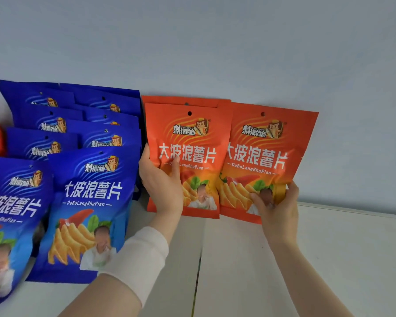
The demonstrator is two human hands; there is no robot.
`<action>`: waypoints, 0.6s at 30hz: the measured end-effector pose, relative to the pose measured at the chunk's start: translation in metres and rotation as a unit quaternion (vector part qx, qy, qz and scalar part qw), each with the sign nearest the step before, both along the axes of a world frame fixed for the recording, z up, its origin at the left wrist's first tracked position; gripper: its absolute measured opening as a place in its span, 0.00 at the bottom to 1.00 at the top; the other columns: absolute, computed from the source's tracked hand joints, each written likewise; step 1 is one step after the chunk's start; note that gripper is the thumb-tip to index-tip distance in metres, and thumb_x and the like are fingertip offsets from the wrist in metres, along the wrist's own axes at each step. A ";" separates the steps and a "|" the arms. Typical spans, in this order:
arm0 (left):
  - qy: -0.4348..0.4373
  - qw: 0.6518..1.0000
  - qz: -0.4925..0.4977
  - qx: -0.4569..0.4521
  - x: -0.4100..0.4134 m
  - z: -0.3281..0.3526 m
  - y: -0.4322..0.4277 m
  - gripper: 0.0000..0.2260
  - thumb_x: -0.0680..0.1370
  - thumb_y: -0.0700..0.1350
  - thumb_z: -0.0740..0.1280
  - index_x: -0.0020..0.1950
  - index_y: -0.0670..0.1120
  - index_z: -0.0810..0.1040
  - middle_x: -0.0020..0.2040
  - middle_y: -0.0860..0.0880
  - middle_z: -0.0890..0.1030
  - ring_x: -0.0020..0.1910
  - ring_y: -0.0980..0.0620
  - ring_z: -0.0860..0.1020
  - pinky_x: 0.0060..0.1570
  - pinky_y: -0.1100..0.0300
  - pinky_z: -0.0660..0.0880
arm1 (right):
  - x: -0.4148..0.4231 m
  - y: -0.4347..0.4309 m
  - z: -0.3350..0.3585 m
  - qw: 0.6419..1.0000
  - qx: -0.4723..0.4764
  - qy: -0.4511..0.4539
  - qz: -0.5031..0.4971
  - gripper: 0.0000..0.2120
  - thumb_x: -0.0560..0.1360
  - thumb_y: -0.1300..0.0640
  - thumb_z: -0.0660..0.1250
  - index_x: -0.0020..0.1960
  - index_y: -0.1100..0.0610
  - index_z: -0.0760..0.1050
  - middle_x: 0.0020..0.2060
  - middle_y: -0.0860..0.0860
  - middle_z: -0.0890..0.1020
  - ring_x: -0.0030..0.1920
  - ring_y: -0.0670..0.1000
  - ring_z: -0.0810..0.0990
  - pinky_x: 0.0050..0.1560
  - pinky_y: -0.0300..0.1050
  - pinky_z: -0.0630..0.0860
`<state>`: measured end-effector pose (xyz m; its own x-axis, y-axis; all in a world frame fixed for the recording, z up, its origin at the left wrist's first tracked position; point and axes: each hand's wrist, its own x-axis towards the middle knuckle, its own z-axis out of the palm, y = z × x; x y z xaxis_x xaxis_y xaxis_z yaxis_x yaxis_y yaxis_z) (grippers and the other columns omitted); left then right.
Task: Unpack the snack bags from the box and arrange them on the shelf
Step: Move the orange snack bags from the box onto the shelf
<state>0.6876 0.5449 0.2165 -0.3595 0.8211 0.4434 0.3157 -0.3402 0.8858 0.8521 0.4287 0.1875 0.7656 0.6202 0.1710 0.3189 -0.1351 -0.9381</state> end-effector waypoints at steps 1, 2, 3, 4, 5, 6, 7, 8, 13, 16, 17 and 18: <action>0.001 1.000 0.006 0.007 0.001 -0.001 -0.001 0.29 0.74 0.48 0.70 0.71 0.43 0.64 0.65 0.45 0.71 0.67 0.49 0.69 0.66 0.57 0.68 | 0.000 0.001 -0.002 1.000 -0.004 -0.014 -0.007 0.34 0.67 0.53 0.76 0.67 0.49 0.61 0.55 0.50 0.77 0.53 0.52 0.79 0.52 0.55 0.78; 0.004 1.000 0.011 0.012 0.002 -0.002 -0.002 0.29 0.74 0.47 0.70 0.71 0.42 0.63 0.66 0.44 0.70 0.68 0.49 0.67 0.66 0.64 0.64 | -0.001 0.002 -0.001 0.999 -0.012 -0.033 -0.012 0.36 0.66 0.52 0.76 0.68 0.49 0.61 0.56 0.51 0.76 0.56 0.54 0.77 0.54 0.58 0.77; 0.008 1.000 0.016 0.016 0.002 -0.004 -0.003 0.29 0.74 0.46 0.70 0.72 0.41 0.62 0.67 0.43 0.69 0.69 0.50 0.65 0.64 0.71 0.60 | -0.001 0.003 0.000 0.998 -0.024 -0.052 -0.016 0.38 0.66 0.52 0.76 0.70 0.51 0.61 0.57 0.53 0.75 0.58 0.56 0.75 0.56 0.59 0.76; 0.013 1.000 0.018 0.020 0.003 -0.005 -0.004 0.29 0.75 0.45 0.70 0.72 0.41 0.62 0.68 0.43 0.68 0.70 0.53 0.62 0.61 0.77 0.56 | 0.000 0.003 0.001 0.997 -0.036 -0.071 -0.019 0.39 0.66 0.52 0.76 0.71 0.53 0.60 0.58 0.55 0.74 0.60 0.57 0.73 0.58 0.60 0.74; 0.017 0.999 0.019 0.026 0.003 -0.006 -0.004 0.29 0.75 0.45 0.69 0.72 0.41 0.61 0.69 0.42 0.67 0.70 0.56 0.59 0.59 0.81 0.54 | 0.000 0.003 0.001 0.995 -0.048 -0.086 -0.022 0.41 0.67 0.53 0.76 0.73 0.54 0.59 0.58 0.57 0.73 0.61 0.58 0.71 0.59 0.59 0.72; 0.019 0.999 0.018 0.032 0.003 -0.008 -0.004 0.29 0.75 0.44 0.69 0.72 0.41 0.61 0.69 0.42 0.65 0.69 0.58 0.56 0.58 0.84 0.53 | 0.000 0.003 0.001 0.993 -0.055 -0.099 -0.023 0.42 0.67 0.53 0.75 0.74 0.56 0.57 0.58 0.59 0.72 0.62 0.59 0.69 0.61 0.58 0.71; 0.022 0.999 0.016 0.040 0.003 -0.010 -0.003 0.29 0.75 0.43 0.69 0.72 0.41 0.61 0.70 0.42 0.64 0.70 0.58 0.55 0.58 0.85 0.53 | -0.001 0.002 0.000 0.992 -0.059 -0.107 -0.025 0.43 0.67 0.53 0.75 0.75 0.56 0.56 0.59 0.59 0.71 0.62 0.59 0.67 0.61 0.57 0.69; 0.024 0.999 0.013 0.047 0.003 -0.011 -0.003 0.29 0.75 0.43 0.69 0.73 0.41 0.60 0.70 0.42 0.64 0.70 0.57 0.56 0.58 0.85 0.54 | -0.002 0.001 -0.001 0.991 -0.060 -0.113 -0.027 0.44 0.67 0.53 0.75 0.75 0.57 0.54 0.60 0.60 0.70 0.63 0.59 0.65 0.62 0.56 0.67; 0.079 0.995 -0.004 0.067 -0.002 -0.017 -0.006 0.27 0.77 0.44 0.67 0.73 0.42 0.60 0.72 0.43 0.63 0.73 0.51 0.59 0.63 0.68 0.63 | -0.011 -0.002 -0.007 0.989 -0.054 -0.126 -0.049 0.47 0.67 0.55 0.75 0.76 0.61 0.49 0.65 0.62 0.65 0.66 0.60 0.59 0.67 0.53 0.59; 0.149 0.985 -0.018 0.082 -0.006 -0.018 -0.012 0.26 0.77 0.47 0.65 0.73 0.44 0.61 0.73 0.43 0.63 0.74 0.48 0.59 0.66 0.59 0.63 | -0.019 -0.005 -0.009 0.986 -0.036 -0.151 -0.065 0.48 0.67 0.57 0.76 0.75 0.62 0.49 0.68 0.62 0.61 0.66 0.60 0.58 0.67 0.54 0.57; 0.174 0.981 -0.025 0.085 -0.007 -0.017 -0.014 0.26 0.77 0.48 0.64 0.72 0.45 0.61 0.73 0.43 0.63 0.74 0.47 0.59 0.67 0.56 0.62 | -0.022 -0.008 -0.009 0.983 -0.021 -0.166 -0.076 0.47 0.67 0.57 0.76 0.75 0.62 0.50 0.69 0.63 0.61 0.66 0.60 0.58 0.68 0.55 0.57; 0.201 0.975 -0.033 0.087 -0.009 -0.015 -0.017 0.24 0.77 0.48 0.63 0.71 0.45 0.62 0.73 0.42 0.64 0.74 0.46 0.60 0.67 0.54 0.62 | -0.025 -0.013 -0.010 0.978 -0.001 -0.190 -0.089 0.45 0.67 0.58 0.75 0.74 0.62 0.52 0.69 0.63 0.61 0.66 0.59 0.58 0.68 0.55 0.58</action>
